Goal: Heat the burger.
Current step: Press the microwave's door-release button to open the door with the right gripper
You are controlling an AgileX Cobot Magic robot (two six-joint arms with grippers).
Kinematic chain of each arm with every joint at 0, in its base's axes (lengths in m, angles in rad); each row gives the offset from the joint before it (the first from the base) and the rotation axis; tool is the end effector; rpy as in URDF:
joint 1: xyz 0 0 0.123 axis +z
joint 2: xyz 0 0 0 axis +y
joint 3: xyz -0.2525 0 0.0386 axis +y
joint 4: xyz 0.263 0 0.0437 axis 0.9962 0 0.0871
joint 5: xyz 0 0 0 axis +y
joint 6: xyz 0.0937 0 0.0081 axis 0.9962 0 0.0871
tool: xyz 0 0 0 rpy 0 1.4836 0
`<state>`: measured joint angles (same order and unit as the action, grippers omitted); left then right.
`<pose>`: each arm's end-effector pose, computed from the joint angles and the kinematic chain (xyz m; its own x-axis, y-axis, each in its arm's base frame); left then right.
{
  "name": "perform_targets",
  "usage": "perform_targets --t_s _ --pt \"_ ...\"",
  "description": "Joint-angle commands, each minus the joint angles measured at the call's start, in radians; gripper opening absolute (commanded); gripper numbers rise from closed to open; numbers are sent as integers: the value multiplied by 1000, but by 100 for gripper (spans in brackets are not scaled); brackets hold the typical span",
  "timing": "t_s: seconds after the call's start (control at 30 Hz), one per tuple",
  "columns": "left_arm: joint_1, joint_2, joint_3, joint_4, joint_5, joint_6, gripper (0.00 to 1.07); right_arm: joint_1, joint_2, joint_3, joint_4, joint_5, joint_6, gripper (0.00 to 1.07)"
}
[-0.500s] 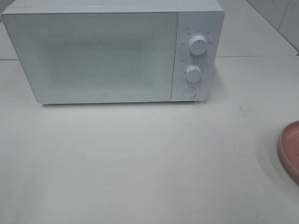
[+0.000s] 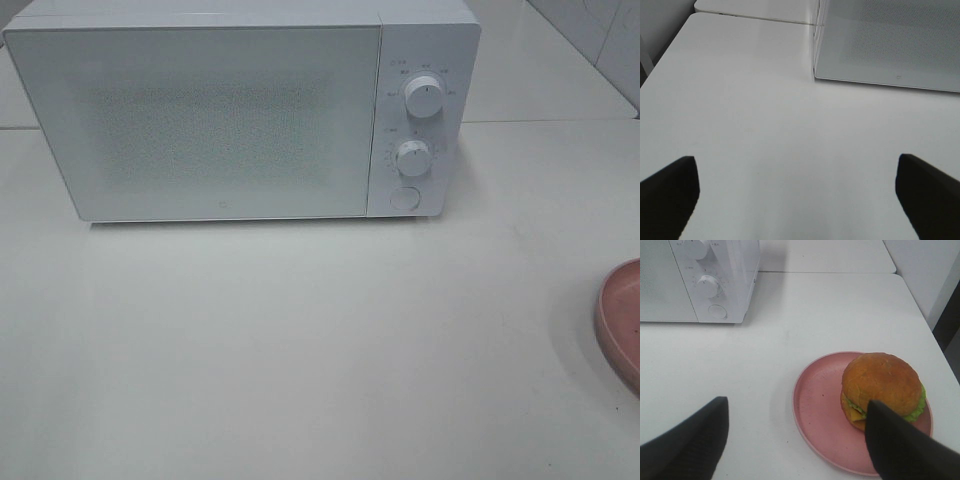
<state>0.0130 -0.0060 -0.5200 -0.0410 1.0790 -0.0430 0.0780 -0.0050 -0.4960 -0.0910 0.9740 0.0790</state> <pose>0.0368 -0.0029 0.2877 -0.4491 -0.0681 -0.8909 -0.0087 0.9974 -0.0719 0.0443 -0.0036 0.2898 -0.3735 -0.0014 -0.9276 0.0022 1.0000 -0.0024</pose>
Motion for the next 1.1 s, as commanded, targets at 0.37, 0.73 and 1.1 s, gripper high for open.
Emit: perform_targets --t_s 0.37,0.73,1.1 --pt "4 -19 3 -8 -7 -1 100 -3 87 -64 1 -43 0 72" --pt "4 -18 3 -8 -7 -1 100 -3 243 -63 0 -181 0 72" --pt "4 -18 3 -8 -7 -1 100 -3 413 -63 0 -357 0 72"
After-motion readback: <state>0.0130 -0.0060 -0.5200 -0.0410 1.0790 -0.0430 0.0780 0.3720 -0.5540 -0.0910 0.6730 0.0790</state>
